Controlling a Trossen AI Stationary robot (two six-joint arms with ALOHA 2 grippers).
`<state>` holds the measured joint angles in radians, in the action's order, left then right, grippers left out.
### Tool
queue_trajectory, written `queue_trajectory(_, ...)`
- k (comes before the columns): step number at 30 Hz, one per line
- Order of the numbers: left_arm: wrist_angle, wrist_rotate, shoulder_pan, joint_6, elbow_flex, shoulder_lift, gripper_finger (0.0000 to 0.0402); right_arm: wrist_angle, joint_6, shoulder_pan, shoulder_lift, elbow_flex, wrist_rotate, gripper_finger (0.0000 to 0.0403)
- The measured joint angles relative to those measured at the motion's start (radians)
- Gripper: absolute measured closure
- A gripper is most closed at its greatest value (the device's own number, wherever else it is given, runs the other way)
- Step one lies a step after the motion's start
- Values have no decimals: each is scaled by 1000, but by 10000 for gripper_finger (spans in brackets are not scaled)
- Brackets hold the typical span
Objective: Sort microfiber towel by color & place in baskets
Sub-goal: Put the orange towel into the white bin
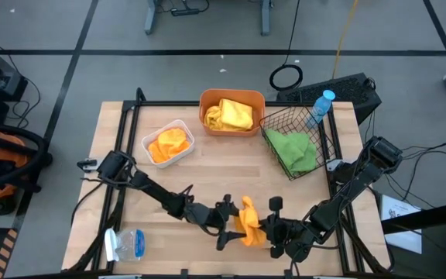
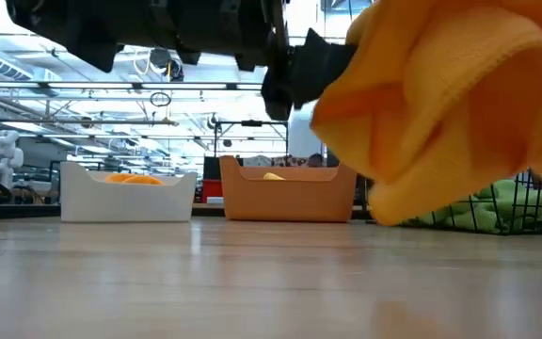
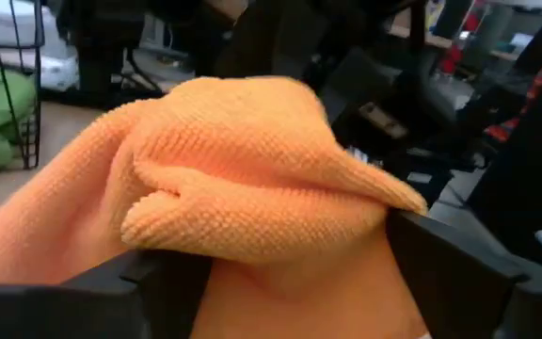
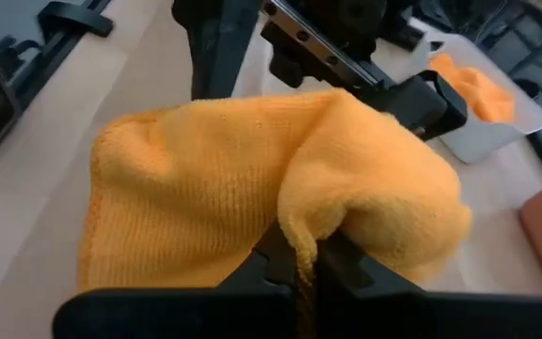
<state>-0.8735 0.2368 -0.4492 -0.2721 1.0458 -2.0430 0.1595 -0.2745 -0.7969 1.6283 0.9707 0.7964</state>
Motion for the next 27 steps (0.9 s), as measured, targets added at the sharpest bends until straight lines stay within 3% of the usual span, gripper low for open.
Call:
queue_trajectory(5, -16, -24, -2, 7, 0, 0, 177, -4, 3, 3, 0, 0, 38, 401)
queue_trajectory(13, -47, -24, -1, 37, 0, 0, 382, -40, -2, 6, 0, 0, 41, 398)
queue_trajectory(18, -46, -42, 5, 53, 0, 0, 379, -52, -60, -5, 0, 0, 44, 354)
queue_trajectory(27, -42, -47, 24, 53, -22, 0, 391, 56, -300, -83, -55, 0, 42, 197)
